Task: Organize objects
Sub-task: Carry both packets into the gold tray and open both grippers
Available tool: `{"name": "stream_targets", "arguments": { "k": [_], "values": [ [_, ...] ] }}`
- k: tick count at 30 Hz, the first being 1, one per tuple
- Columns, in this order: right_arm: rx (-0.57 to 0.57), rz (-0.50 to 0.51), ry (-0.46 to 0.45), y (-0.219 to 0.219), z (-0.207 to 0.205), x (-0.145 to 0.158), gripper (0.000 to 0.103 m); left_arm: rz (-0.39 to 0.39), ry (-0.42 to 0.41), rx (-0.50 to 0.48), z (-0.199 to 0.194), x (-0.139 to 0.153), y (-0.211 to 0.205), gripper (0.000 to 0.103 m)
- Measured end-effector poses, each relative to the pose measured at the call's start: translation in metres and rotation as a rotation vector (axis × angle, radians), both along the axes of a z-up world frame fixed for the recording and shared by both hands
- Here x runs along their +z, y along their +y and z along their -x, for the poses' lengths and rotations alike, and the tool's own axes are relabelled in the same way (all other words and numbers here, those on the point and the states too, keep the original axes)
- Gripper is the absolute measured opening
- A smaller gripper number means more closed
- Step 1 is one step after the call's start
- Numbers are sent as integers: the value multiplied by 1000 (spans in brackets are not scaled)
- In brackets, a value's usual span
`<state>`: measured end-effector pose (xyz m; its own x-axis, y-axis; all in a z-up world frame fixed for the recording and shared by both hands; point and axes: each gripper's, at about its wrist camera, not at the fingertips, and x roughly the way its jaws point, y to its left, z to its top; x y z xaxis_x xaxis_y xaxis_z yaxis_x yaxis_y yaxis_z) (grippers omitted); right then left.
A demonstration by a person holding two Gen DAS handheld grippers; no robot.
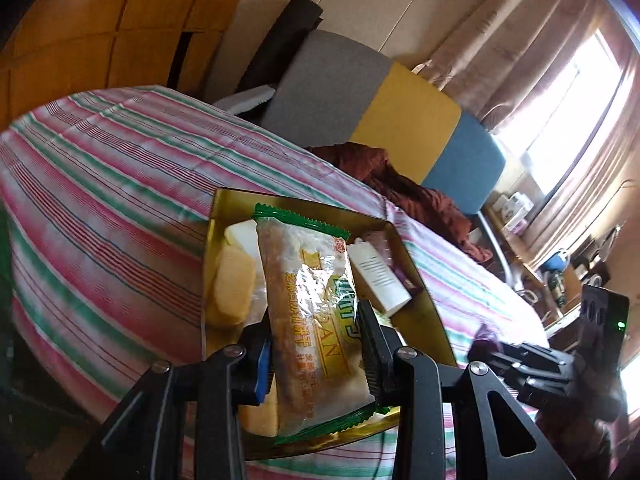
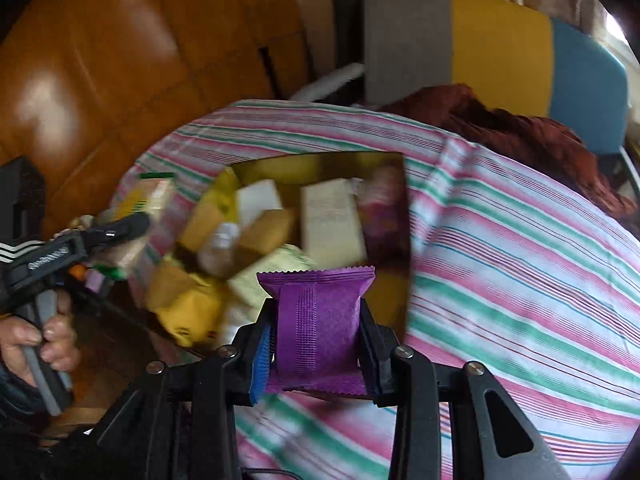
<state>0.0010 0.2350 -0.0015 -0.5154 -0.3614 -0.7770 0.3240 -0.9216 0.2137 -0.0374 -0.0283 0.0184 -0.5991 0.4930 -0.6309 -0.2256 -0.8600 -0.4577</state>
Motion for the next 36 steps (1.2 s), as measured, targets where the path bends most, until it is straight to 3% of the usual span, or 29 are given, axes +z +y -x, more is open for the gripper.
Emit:
{"name": "stream_targets", "arguments": {
  "k": [4, 12, 14, 24, 28, 36],
  "values": [
    [2, 12, -4, -16, 3, -1, 37, -32, -33, -25, 9, -4, 9, 37],
    [-90, -21, -14, -18, 21, -11, 44, 23, -60, -39, 31, -18, 35, 36],
    [-115, -31, -21, -17, 26, -15, 46, 54, -60, -44, 32, -22, 41, 40],
    [-116, -31, -57, -16, 24, -30, 49, 188, -9, -22, 16, -25, 41, 41],
    [-122, -30, -56, -17, 18, -32, 51, 240, 9, 7, 9, -23, 40, 51],
    [-141, -52, -35, -22, 8, -31, 65, 315, 52, 56, -4, -14, 41, 70]
  ]
}}
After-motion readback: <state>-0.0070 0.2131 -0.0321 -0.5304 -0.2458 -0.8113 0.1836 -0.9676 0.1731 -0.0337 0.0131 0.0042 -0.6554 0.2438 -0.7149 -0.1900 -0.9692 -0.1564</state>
